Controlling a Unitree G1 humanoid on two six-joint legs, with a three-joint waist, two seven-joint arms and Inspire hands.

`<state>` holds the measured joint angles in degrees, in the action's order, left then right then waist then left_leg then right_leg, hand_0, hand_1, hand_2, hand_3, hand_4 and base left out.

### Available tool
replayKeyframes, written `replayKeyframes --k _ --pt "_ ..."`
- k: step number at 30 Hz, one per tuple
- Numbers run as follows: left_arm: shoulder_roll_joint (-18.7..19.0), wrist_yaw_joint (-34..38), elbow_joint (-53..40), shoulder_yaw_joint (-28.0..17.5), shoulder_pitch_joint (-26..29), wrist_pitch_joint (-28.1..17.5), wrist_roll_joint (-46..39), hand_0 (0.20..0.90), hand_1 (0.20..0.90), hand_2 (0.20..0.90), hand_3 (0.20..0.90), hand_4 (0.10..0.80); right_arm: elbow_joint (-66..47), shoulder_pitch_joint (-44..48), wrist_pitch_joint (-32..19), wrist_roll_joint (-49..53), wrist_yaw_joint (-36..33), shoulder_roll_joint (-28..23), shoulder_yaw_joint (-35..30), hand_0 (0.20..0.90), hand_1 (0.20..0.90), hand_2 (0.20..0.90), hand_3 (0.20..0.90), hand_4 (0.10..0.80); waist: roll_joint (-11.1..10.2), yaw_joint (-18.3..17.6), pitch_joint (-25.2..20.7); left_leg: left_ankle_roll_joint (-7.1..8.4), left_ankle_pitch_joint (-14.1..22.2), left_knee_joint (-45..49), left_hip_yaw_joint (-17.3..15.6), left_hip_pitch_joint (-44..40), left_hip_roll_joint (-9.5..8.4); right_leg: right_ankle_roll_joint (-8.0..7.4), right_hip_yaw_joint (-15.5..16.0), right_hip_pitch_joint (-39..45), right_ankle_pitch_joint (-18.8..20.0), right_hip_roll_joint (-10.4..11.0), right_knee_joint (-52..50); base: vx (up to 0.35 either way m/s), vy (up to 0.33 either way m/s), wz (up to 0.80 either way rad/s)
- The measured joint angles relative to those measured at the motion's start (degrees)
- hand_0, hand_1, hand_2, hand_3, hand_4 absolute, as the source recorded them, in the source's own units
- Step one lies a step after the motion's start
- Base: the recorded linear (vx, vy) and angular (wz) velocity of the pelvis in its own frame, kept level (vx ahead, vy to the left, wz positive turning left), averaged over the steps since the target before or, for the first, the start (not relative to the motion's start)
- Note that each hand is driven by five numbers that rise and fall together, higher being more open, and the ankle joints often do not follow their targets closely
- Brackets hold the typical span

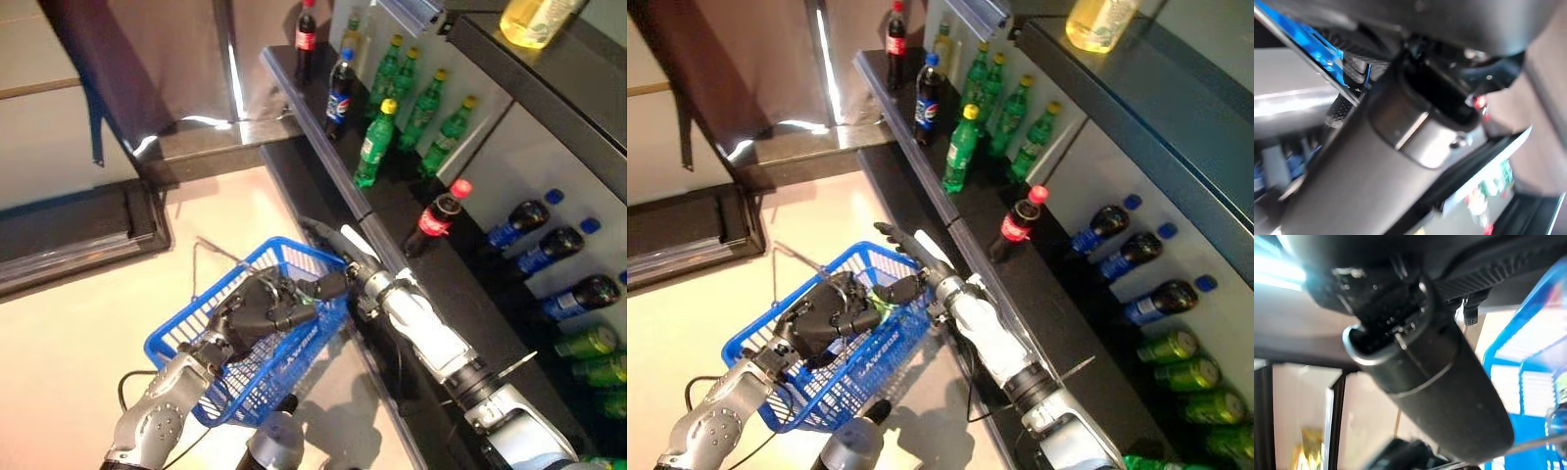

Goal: Pick up the drink and place into the basket.

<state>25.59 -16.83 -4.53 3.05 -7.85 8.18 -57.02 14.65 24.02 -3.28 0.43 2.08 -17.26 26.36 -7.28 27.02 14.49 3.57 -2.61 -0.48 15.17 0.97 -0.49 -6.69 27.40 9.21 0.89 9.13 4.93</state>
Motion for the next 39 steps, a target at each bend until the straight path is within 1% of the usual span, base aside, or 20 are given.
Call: replayKeyframes --k 4,6,9,11,14,16,18,20,21,24,27,29,30,33,34,36,38,39 --pt "-2.02 4.38 2.92 -1.91 -1.18 -3.26 0.00 0.300 0.300 0.300 0.200 0.100 -0.35 -2.93 -1.68 1.06 -0.70 0.30 -1.12 0.900 0.900 0.900 0.900 0.800 0.01 -2.47 0.01 -0.03 0.01 -0.26 -1.77 -0.20 0.64 0.23 -1.47 -0.70 0.39 -0.11 0.01 -0.030 -0.003 -0.22" --pt "-2.80 7.53 3.76 -2.34 -1.51 -5.00 0.01 0.300 0.300 0.300 0.200 0.100 -1.10 -5.37 -2.41 2.00 -0.96 0.44 -1.50 0.900 0.900 0.900 0.900 0.800 0.01 -3.61 0.01 -0.17 0.10 -0.65 -3.33 -0.84 0.98 0.35 -3.02 -1.02 0.62 -0.16 0.00 -0.025 0.004 -0.32" --pt "-3.85 9.48 4.59 -2.74 -1.79 -7.43 0.10 0.300 0.300 0.300 0.200 0.100 -1.47 -8.31 -3.31 2.41 -1.17 0.88 -2.50 0.900 0.900 0.900 0.900 0.800 0.03 -5.46 0.02 -0.33 0.20 -0.80 -4.72 -1.01 1.23 0.44 -4.55 -1.72 0.94 -0.19 -0.01 -0.022 0.010 -0.30" --pt "-5.29 11.10 4.69 -3.26 -2.04 -9.05 0.32 0.300 0.300 0.300 0.200 0.100 -1.71 -10.78 -4.28 3.09 -1.12 1.04 -3.81 0.900 0.900 0.900 0.900 0.800 0.09 -6.19 0.06 -0.44 0.18 -1.43 -6.52 -1.45 1.59 0.54 -6.27 -2.46 1.30 -0.24 -0.01 -0.016 0.009 -0.39" --pt "-7.29 12.11 7.60 -4.49 -2.39 -12.49 0.54 0.300 0.300 0.300 0.200 0.100 -1.82 -14.67 -5.57 5.28 -1.07 1.83 -5.93 0.900 0.900 0.900 0.900 0.800 0.12 -8.88 0.06 -0.66 0.26 -2.25 -8.34 -2.87 1.87 0.50 -8.10 -2.42 1.46 -0.27 -0.02 -0.009 0.014 -0.33" --pt "-7.61 13.36 9.60 -4.60 -2.45 -13.68 0.54 0.300 0.300 0.300 0.200 0.100 -1.82 -16.82 -5.97 6.46 -0.93 1.99 -7.25 0.900 0.900 0.900 0.900 0.800 0.11 -10.17 0.05 -0.77 0.32 -2.81 -9.63 -3.88 2.10 0.53 -9.36 -2.42 1.52 -0.38 -0.01 -0.006 0.010 -0.33" --pt "-9.21 14.56 12.27 -6.19 -2.46 -13.94 0.54 0.300 0.300 0.300 0.200 0.100 -1.81 -18.82 -6.13 7.52 -0.83 2.06 -9.07 0.900 0.900 0.900 0.900 0.800 0.06 -12.55 -0.02 -0.86 0.37 -3.10 -10.26 -4.09 2.20 0.52 -10.20 -2.67 1.61 -0.42 -0.02 -0.011 0.007 -0.25" --pt "-11.18 15.39 15.76 -7.89 -2.63 -14.95 0.54 0.300 0.300 0.300 0.200 0.100 -1.71 -20.69 -6.17 8.61 -0.55 2.86 -11.40 0.900 0.900 0.900 0.900 0.800 0.07 -13.90 -0.03 -0.89 0.39 -3.79 -11.86 -4.88 2.51 0.59 -11.56 -3.11 1.76 -0.59 -0.02 -0.008 0.007 -0.39" --pt "-12.37 16.35 18.71 -9.08 -2.68 -15.76 0.72 0.300 0.300 0.300 0.200 0.100 -1.55 -21.73 -6.26 8.72 -0.50 3.28 -12.71 0.900 0.900 0.900 0.900 0.800 0.08 -15.17 -0.05 -0.93 0.41 -4.31 -12.91 -5.47 2.72 0.61 -12.49 -3.39 1.83 -0.71 -0.02 -0.007 0.002 -0.42" --pt "-13.97 18.25 24.68 -11.01 -2.55 -16.48 0.96 0.300 0.300 0.300 0.200 0.100 -0.76 -23.00 -6.31 8.72 -0.77 3.77 -15.47 0.900 0.900 0.900 0.900 0.800 0.04 -18.23 -0.08 -1.07 0.67 -4.31 -14.16 -5.91 2.87 0.64 -13.70 -3.64 1.90 -0.84 -0.02 -0.004 -0.002 -0.25" --pt "-14.04 19.13 28.15 -11.01 -1.84 -16.72 1.18 0.300 0.300 0.300 0.200 0.100 0.51 -23.51 -6.86 8.74 -1.81 4.24 -17.68 0.900 0.900 0.900 0.900 0.800 -0.01 -19.97 -0.12 -1.05 0.71 -4.34 -14.75 -5.99 3.11 0.78 -14.13 -3.90 2.02 -1.05 -0.03 0.005 0.002 -0.11" --pt "-14.15 19.89 28.89 -11.02 -1.64 -16.77 1.25 0.300 0.300 0.300 0.200 0.100 0.72 -24.65 -7.23 8.74 -3.43 4.68 -18.83 0.900 0.900 0.900 0.900 0.800 -0.01 -20.95 -0.13 -1.04 0.71 -4.34 -15.08 -6.04 3.19 0.85 -14.98 -4.05 2.16 -1.13 -0.03 0.004 0.001 -0.14" --pt "-14.27 19.92 29.22 -11.03 -1.63 -16.85 1.33 0.300 0.300 0.300 0.200 0.100 0.94 -25.14 -7.42 8.75 -4.28 5.08 -19.43 0.900 0.900 0.900 0.900 0.800 -0.01 -21.08 -0.13 -1.05 0.72 -4.35 -15.90 -6.21 3.25 0.90 -15.34 -4.29 2.37 -1.16 -0.03 0.002 0.005 -0.24" --pt "-14.34 20.04 32.18 -11.12 -0.94 -17.56 1.85 0.300 0.300 0.300 0.200 0.100 4.65 -25.40 -8.17 8.75 -7.08 6.89 -20.97 0.900 0.900 0.900 0.900 0.800 0.16 -22.68 -0.24 -1.07 0.76 -4.37 -16.56 -6.76 3.27 0.95 -15.91 -4.06 2.60 -1.17 -0.02 0.006 0.010 -0.16" --pt "-14.41 20.09 34.35 -11.34 -0.58 -17.64 2.14 0.300 0.300 0.300 0.200 0.100 5.94 -25.82 -8.17 8.75 -8.12 7.00 -21.05 0.900 0.900 0.900 0.900 0.800 0.41 -23.04 -0.50 -1.12 0.88 -4.39 -17.16 -7.00 3.32 1.01 -16.63 -4.12 2.68 -1.20 -0.01 0.005 0.009 -0.21" --pt "-14.67 20.38 36.79 -12.06 -0.54 -17.94 3.14 0.300 0.300 0.300 0.200 0.100 7.02 -27.17 -8.41 8.75 -9.67 7.06 -21.09 0.900 0.900 0.900 0.900 0.800 0.64 -24.15 -0.84 -1.14 0.94 -4.39 -17.75 -7.01 3.39 1.09 -17.01 -4.42 2.69 -1.23 0.00 0.004 0.013 -0.17" --pt "-15.28 20.40 40.90 -13.97 1.46 -19.15 3.85 0.300 0.300 0.300 0.200 0.100 9.38 -28.86 -8.75 9.25 -11.57 7.23 -22.01 0.900 0.900 0.900 0.900 0.800 1.15 -24.81 -1.27 -1.15 0.94 -4.39 -18.00 -7.17 3.44 1.10 -17.24 -4.42 2.75 -1.30 -0.01 0.003 0.019 -0.05" --pt "-15.28 20.52 43.41 -14.50 2.16 -19.34 3.91 0.300 0.300 0.300 0.200 0.100 10.87 -28.87 -10.40 9.99 -12.21 7.75 -22.87 0.900 0.900 0.900 0.900 0.800 1.52 -25.59 -1.89 -1.19 0.97 -4.40 -18.15 -7.24 3.44 1.08 -17.43 -4.43 2.76 -1.32 0.00 -0.001 0.020 -0.09"
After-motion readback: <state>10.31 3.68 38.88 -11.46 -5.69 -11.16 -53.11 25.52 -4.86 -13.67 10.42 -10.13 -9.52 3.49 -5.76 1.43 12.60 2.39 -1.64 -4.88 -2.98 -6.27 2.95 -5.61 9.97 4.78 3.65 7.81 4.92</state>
